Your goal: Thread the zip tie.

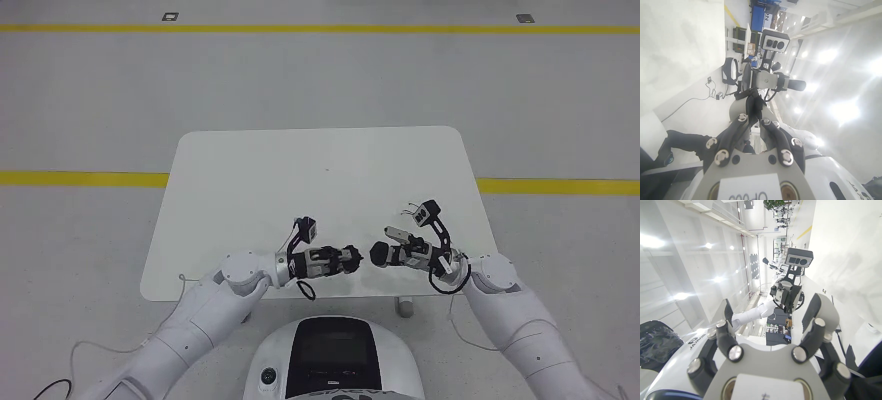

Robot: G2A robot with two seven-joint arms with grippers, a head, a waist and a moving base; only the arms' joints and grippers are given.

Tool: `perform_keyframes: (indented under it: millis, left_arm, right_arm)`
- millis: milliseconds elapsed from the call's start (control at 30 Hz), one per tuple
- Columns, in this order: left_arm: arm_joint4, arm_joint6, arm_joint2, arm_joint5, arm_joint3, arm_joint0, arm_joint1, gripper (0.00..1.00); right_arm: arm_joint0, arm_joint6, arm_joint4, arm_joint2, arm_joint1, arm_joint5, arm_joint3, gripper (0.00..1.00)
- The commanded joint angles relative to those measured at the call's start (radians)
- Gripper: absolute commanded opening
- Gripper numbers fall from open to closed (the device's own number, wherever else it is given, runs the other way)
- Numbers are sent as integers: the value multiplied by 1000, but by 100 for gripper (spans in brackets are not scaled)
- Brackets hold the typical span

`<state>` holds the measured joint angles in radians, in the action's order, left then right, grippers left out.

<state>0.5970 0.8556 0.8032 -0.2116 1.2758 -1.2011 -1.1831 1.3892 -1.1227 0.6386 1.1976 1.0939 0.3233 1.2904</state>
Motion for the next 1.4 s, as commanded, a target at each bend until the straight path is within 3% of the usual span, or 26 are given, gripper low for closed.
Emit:
perform_keyframes:
  millis: [0,67,133,200,400,667,767,1033,1067,1167,1367]
  left_arm:
    - [-1,-6,0,-8,0,-1,0,0]
    - [-38,-27,2,-49,18,1,1,0]
    - [-81,-52,16,-128,29,-2,4,0]
    - [-91,-63,40,-128,54,-8,7,0]
    - [-264,-92,138,-128,141,-50,12,0]
    - [-478,-139,196,-128,242,-101,9,0]
    - [-430,-125,204,-128,256,-117,3,0]
    - [-453,-138,206,-128,257,-114,4,0]
    - [-480,-157,205,-128,272,-111,4,0]
    - [-440,-178,219,-128,316,-121,3,0]
    - [-529,-200,269,-128,354,-129,8,0]
  right_arm:
    - [0,0,0,0,0,0,0,100]
    - [0,0,0,0,0,0,0,100]
    - [0,0,0,0,0,0,0,100]
    - [0,0,0,0,0,0,0,100]
    - [0,0,0,0,0,0,0,100]
    - [0,0,0,0,0,0,0,100]
    - [0,0,0,0,0,0,0,100]
    - [0,0,0,0,0,0,0,100]
    - [0,0,0,0,0,0,0,100]
    - [0,0,0,0,0,0,0,100]
    - [0,0,0,0,0,0,0,100]
